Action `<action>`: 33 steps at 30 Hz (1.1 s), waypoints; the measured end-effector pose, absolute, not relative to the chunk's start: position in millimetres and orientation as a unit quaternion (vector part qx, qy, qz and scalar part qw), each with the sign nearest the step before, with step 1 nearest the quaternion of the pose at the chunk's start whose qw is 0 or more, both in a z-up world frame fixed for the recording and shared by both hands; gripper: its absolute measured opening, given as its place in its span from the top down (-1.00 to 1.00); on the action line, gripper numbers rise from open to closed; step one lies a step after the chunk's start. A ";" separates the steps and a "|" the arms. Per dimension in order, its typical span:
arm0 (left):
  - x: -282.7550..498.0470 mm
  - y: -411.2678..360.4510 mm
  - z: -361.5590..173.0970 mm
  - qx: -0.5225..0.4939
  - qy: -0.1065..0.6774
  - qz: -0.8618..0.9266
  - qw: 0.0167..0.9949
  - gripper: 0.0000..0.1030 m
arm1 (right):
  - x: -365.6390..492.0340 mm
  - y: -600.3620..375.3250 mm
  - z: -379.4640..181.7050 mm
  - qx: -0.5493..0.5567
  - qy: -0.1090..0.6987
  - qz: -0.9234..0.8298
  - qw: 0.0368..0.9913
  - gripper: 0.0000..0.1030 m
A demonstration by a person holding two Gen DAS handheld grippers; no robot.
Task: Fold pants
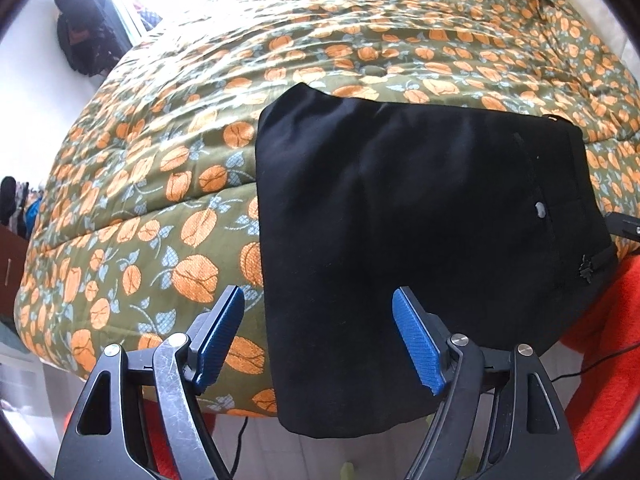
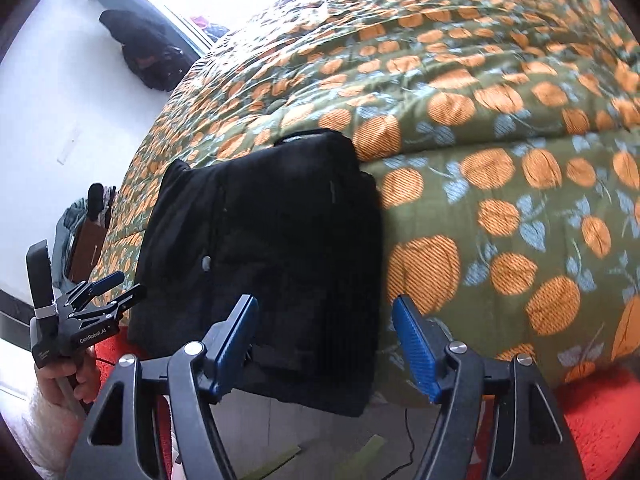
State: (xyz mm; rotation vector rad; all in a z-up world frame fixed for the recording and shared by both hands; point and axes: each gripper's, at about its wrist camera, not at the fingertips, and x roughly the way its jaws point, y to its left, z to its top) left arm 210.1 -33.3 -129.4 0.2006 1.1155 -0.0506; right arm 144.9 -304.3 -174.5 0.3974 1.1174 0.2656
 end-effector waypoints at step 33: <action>217.5 -31.5 -121.0 0.030 0.569 -0.103 0.816 0.62 | 181.6 -246.6 -167.8 0.116 0.570 0.193 0.790 0.27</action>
